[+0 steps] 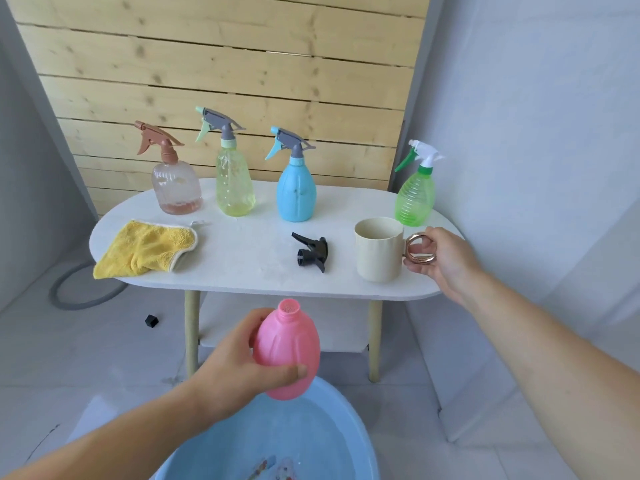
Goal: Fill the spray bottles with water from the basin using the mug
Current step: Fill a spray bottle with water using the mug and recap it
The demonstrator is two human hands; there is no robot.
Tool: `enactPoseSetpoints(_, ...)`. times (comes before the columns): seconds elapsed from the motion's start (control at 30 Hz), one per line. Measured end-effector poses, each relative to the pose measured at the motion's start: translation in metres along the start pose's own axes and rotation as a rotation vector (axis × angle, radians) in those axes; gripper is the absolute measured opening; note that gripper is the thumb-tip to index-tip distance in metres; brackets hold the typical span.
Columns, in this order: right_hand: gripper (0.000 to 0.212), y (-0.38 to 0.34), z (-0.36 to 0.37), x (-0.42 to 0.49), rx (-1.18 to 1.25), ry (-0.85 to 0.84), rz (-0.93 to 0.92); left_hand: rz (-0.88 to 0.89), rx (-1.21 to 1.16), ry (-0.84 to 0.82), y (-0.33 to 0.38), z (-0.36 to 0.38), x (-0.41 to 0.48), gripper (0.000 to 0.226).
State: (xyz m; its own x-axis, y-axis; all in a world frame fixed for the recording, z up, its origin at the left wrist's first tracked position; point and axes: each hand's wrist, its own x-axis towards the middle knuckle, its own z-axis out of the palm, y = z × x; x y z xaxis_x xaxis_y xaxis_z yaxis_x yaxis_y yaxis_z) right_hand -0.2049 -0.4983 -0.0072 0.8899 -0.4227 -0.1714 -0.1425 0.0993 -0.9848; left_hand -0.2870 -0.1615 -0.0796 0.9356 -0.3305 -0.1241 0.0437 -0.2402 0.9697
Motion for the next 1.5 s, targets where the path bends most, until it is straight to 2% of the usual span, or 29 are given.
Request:
enactPoseSetpoints(0.33,0.022,0.021,-0.014,0.03,-0.115,0.067,-0.048,0.023,0.019,-0.013,0.005,0.014,0.019,0.077)
enactPoseSetpoints(0.53,0.025,0.027,-0.023,0.028,-0.302,0.087,-0.085,0.02,0.003,-0.028,0.008,0.018,0.024,0.084)
enactPoseSetpoints(0.83,0.024,0.017,-0.018,0.018,-0.435,0.128,-0.129,-0.003,0.003,-0.02,0.008,0.016,0.017,0.086)
enactPoseSetpoints(0.9,0.026,0.006,-0.014,0.013,-0.586,0.201,-0.221,-0.005,0.006,-0.015,0.008,0.014,0.016,0.085)
enactPoseSetpoints(1.0,0.017,-0.017,0.002,-0.004,-0.692,0.306,-0.528,-0.014,0.001,0.0,0.009,0.01,0.017,0.084)
enactPoseSetpoints(1.07,0.013,-0.032,0.026,-0.023,-0.653,0.238,-0.674,-0.02,-0.006,0.009,0.01,0.007,0.018,0.083)
enactPoseSetpoints(1.17,0.01,-0.041,0.069,-0.045,-0.728,-0.007,-0.733,-0.023,-0.016,0.023,0.012,0.001,0.018,0.083)
enactPoseSetpoints(1.3,0.012,-0.013,0.115,-0.049,-1.005,-0.348,-0.524,-0.025,-0.014,0.042,0.014,-0.008,0.016,0.081)
enactPoseSetpoints(1.37,0.024,0.005,0.131,-0.042,-1.1,-0.371,-0.492,-0.017,-0.013,0.05,0.014,-0.015,0.016,0.079)
enactPoseSetpoints(1.5,0.046,0.028,0.146,-0.023,-1.124,-0.321,-0.323,-0.014,-0.024,0.072,0.014,-0.024,0.014,0.079)
